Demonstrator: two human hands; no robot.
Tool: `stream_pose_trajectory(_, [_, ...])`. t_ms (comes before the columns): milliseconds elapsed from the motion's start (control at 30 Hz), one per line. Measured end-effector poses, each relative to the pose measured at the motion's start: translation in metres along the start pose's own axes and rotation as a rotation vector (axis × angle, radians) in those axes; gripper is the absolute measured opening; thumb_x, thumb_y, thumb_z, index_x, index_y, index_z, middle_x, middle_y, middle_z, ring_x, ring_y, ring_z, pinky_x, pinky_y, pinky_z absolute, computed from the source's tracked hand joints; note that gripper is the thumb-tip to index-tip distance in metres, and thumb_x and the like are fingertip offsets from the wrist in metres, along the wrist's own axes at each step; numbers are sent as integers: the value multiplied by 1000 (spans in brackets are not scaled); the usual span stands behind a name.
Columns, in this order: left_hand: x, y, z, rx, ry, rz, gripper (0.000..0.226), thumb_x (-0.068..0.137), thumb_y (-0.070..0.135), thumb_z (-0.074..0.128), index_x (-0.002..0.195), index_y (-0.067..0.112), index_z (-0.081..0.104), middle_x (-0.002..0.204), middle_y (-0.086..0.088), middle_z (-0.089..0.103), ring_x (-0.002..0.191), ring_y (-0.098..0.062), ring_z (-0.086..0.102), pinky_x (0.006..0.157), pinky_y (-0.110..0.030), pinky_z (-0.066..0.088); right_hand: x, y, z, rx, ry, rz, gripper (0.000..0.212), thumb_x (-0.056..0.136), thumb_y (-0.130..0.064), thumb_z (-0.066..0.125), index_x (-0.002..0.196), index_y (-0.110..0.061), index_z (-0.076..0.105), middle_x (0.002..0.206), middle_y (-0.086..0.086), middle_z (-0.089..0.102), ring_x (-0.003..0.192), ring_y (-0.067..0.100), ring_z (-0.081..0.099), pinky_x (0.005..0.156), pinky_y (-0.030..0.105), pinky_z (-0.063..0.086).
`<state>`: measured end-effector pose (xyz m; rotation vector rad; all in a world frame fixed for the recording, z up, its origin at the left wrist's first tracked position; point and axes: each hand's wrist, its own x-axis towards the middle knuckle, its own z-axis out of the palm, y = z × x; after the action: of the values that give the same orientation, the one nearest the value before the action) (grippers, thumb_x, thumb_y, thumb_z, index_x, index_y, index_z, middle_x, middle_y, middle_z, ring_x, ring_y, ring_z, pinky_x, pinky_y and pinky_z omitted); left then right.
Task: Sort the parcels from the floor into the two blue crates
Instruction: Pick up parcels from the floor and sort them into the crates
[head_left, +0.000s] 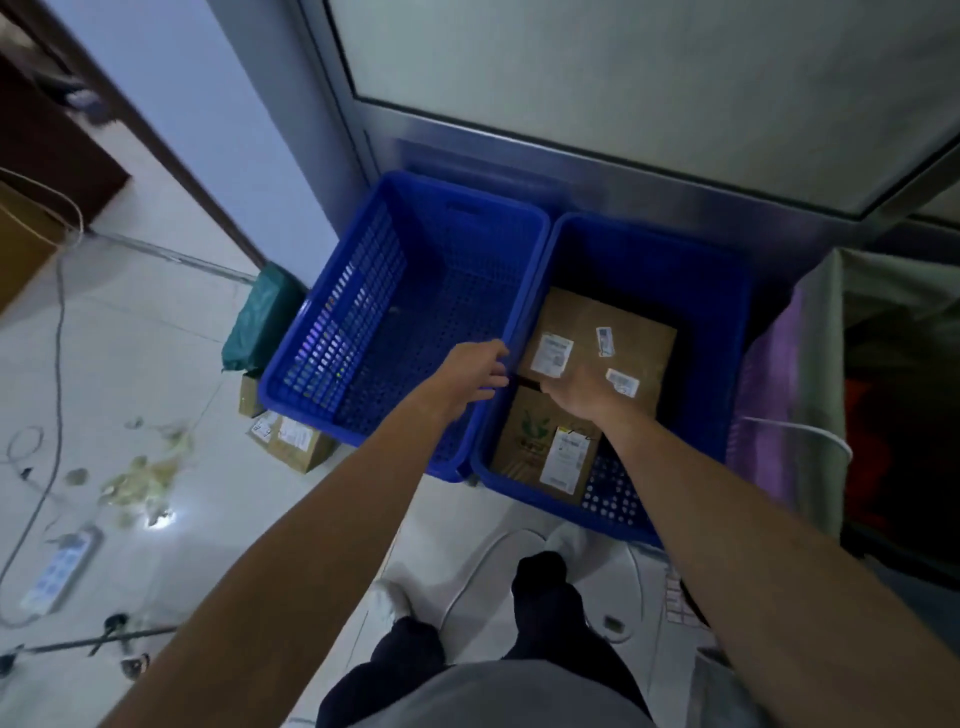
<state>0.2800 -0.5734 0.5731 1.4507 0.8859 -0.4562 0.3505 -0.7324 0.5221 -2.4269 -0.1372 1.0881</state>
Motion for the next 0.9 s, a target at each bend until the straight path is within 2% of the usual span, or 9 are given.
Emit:
stream_pose_trajectory(100, [-15,-31,-54,22,-15,-3,30,101,34,51,122,14,56,119,-6,63,108,-22,65,99,-41,52,-12,-36,46,-130,-8,3,37,100,-42,46,74,-16,50,68,2,51,60,19,49,53,30,33])
stream_pose_trajectory(233, [-37,-75,-137,-58,44,5,26,101,31,52,119,13,57,121,-9,66,108,-24,66,101,-42,50,-30,-89,105,-202,-42,-104,50,103,-41,46,60,-18,34,54,0,30,46,19,28,52,30,25])
stream_pose_trajectory(400, [-68,-114,-233,-149,129,0,16,101,28,48,94,18,59,109,-10,67,87,-21,65,94,-38,48,-54,-157,170,-199,-63,-189,47,100,-36,49,61,-16,33,59,-1,38,53,17,39,51,30,29])
stream_pose_trajectory(567, [-92,-130,-300,-168,203,-8,31,100,24,50,123,4,58,110,-12,67,89,-25,65,90,-35,50,-69,-202,217,-255,-97,-248,45,97,-33,51,61,-18,31,59,-2,37,52,15,35,50,29,26])
stream_pose_trajectory(633, [-98,-133,-319,-172,218,-19,38,99,23,52,127,-2,58,114,-15,68,88,-26,65,76,-31,51,-69,-216,232,-262,-111,-246,41,96,-35,52,63,-20,32,62,-2,38,54,15,35,51,29,27])
stream_pose_trajectory(700, [-100,-136,-335,-149,216,-10,31,100,17,50,120,-5,60,115,-19,68,88,-26,64,68,-28,48,-64,-230,242,-264,-124,-242,32,96,-39,52,74,-19,40,73,-2,43,61,15,41,55,31,33])
stream_pose_trajectory(733, [-101,-137,-342,-139,219,-1,24,101,15,47,112,-2,60,111,-18,68,86,-25,64,68,-27,48,-61,-236,247,-270,-136,-240,25,97,-41,52,89,-18,48,85,0,50,71,18,50,60,32,37])
stream_pose_trajectory(800, [-99,-139,-356,-144,240,-1,16,101,14,46,102,6,59,101,-13,68,78,-19,64,69,-27,47,-53,-249,256,-261,-155,-237,42,99,-42,51,129,-12,49,120,8,55,103,26,58,76,36,46])
stream_pose_trajectory(900, [-89,-138,-379,-174,260,-22,15,102,12,45,104,6,59,90,-9,66,72,-17,64,66,-25,47,-41,-273,269,-278,-159,-243,57,100,-42,50,144,-8,38,136,13,51,115,31,56,89,43,49])
